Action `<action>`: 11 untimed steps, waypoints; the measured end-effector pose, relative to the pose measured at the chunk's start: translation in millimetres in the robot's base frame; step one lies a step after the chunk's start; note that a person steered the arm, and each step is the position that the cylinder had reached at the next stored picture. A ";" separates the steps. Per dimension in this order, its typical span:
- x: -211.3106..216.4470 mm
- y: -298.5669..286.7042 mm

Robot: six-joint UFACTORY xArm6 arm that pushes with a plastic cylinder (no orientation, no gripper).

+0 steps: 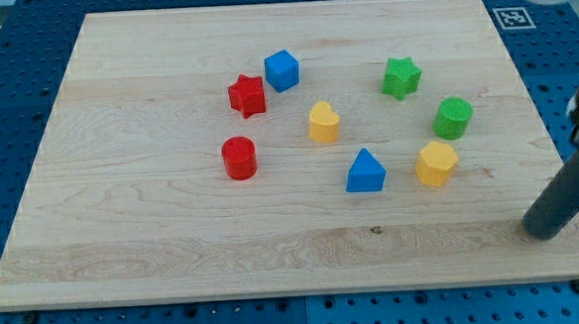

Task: Nudge red circle a bit right

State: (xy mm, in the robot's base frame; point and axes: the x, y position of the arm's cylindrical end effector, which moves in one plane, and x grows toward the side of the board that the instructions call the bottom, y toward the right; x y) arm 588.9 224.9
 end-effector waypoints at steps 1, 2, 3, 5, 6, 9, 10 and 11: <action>3.3 -63.8; 3.3 -137.2; -1.4 -212.4; -44.4 -276.1; -47.1 -281.9; -83.2 -314.7; -90.5 -298.1; -94.8 -283.7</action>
